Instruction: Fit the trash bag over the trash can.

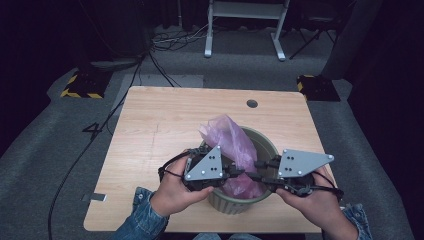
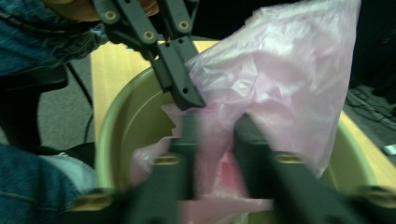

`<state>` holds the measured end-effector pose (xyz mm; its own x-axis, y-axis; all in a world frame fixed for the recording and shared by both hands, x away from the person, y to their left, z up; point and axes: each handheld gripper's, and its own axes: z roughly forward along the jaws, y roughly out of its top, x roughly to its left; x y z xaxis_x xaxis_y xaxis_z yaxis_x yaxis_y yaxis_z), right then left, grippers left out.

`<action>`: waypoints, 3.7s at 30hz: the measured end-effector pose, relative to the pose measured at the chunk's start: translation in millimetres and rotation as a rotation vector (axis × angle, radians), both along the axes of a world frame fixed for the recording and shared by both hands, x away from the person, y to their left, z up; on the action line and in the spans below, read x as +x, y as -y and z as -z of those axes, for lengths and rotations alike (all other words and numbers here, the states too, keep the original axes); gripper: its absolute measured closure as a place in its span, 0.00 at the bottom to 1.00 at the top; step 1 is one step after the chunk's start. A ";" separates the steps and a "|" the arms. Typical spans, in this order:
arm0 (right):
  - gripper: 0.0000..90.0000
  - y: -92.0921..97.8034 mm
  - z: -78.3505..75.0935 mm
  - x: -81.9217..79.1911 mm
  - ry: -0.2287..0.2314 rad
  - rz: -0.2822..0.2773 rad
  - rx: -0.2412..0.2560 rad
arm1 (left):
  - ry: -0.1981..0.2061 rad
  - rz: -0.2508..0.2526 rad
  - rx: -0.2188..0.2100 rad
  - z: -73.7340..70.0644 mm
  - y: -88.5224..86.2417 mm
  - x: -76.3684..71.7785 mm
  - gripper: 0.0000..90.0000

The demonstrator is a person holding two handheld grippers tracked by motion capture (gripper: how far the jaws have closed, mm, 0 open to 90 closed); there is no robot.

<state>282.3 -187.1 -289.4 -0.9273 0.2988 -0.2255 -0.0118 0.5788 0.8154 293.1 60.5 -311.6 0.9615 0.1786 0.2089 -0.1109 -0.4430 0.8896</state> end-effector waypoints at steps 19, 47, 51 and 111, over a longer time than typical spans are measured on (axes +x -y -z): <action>1.00 13.5 10.5 3.2 -0.024 0.036 -0.015 | -0.065 -0.031 -0.086 -7.0 -10.2 4.2 0.67; 1.00 7.0 -10.2 3.2 0.070 0.004 -0.011 | -0.034 -0.003 -0.026 -7.3 -1.3 0.7 1.00; 1.00 11.2 -9.7 3.2 0.066 0.015 -0.005 | -0.033 -0.035 -0.056 -8.8 -10.6 2.8 1.00; 0.69 93.1 3.0 -15.1 -0.015 0.232 0.105 | -0.025 -0.161 -0.027 3.6 -45.2 0.2 1.00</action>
<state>267.2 -280.2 -292.4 -0.8343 0.5249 -0.1686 0.1240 0.4767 0.8703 293.4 105.7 -315.2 0.9249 0.3358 0.1785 -0.0183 -0.4296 0.9028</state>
